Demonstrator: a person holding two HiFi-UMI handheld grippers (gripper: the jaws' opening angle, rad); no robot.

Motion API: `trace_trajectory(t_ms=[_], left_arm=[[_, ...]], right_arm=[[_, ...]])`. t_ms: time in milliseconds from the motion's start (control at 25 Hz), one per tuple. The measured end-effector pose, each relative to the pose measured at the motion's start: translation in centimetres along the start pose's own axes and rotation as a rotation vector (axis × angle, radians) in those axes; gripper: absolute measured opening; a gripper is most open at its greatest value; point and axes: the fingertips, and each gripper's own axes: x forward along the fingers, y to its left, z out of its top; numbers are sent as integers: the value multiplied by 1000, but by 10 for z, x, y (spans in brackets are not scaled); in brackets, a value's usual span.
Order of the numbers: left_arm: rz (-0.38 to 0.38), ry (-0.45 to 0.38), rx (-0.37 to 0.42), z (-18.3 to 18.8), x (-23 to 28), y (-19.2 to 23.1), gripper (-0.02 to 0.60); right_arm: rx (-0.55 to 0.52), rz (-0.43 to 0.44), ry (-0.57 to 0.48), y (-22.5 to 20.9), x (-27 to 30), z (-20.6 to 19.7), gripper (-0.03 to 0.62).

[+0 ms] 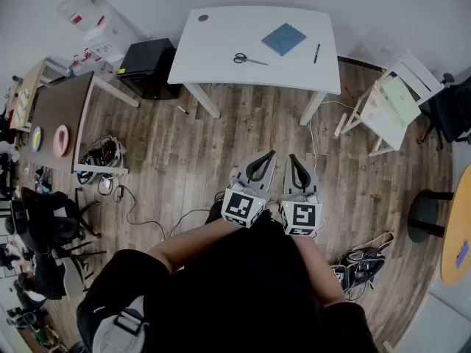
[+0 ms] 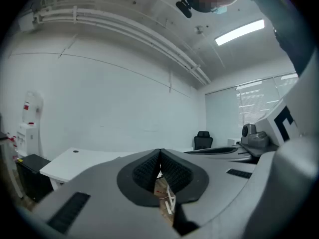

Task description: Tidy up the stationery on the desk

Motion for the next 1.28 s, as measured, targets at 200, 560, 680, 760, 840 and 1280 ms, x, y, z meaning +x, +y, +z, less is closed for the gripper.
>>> trace_trajectory(t_ms=[200, 560, 680, 760, 840, 1280], left_arm=[[30, -9, 2, -3, -7, 15, 14], [36, -30, -19, -9, -22, 9, 14], [38, -10, -21, -18, -25, 7, 14], [36, -3, -20, -21, -22, 9, 14], [39, 2, -18, -22, -19, 15, 14], [8, 36, -67, -39, 32, 43, 14]], right_arm=[[-10, 24, 8, 15, 5, -3, 32], [54, 61, -71, 20, -9, 0, 35], [73, 51, -49, 15, -13, -11, 35], [84, 48, -51, 12, -11, -13, 35], [92, 42, -63, 9, -7, -10, 35], [77, 48, 38, -5, 49, -27, 35]])
